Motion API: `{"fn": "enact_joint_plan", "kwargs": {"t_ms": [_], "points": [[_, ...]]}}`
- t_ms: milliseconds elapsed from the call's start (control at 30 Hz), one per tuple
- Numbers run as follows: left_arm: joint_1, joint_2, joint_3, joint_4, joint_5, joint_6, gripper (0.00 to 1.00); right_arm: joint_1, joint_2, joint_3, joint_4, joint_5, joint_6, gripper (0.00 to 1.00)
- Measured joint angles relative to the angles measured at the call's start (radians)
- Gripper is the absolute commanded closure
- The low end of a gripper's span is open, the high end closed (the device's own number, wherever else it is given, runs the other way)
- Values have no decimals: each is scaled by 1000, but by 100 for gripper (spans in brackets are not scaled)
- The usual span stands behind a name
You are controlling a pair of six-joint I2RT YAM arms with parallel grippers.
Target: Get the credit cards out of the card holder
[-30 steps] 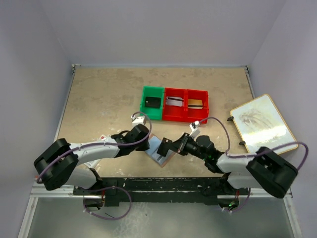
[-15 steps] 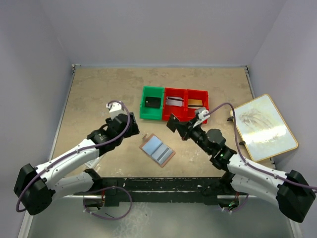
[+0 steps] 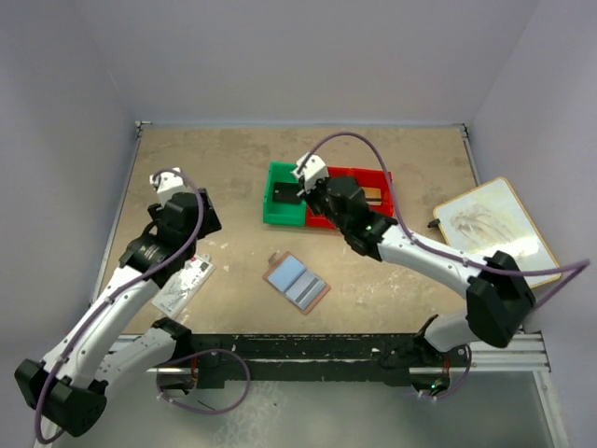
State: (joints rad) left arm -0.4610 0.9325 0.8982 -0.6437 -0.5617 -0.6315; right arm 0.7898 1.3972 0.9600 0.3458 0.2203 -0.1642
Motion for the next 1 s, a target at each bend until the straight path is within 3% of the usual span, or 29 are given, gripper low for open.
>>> {"fn": "enact_joint_plan", "kwargs": {"t_ms": [200,433,667,1000], "points": [[1,-153,-47,-2,-72,54,24,0,246,243,-149,28,-68,100],[1,-134,-54,3,-102,79,24,0,513,507,-299,33,-114,100],[1,-137,-54,-2,-125,93,24,0,670,635,-383,68,-187,100],[1,-191,-54,-3,-164,93,23,0,758,688,-382,149,-327,100]]}}
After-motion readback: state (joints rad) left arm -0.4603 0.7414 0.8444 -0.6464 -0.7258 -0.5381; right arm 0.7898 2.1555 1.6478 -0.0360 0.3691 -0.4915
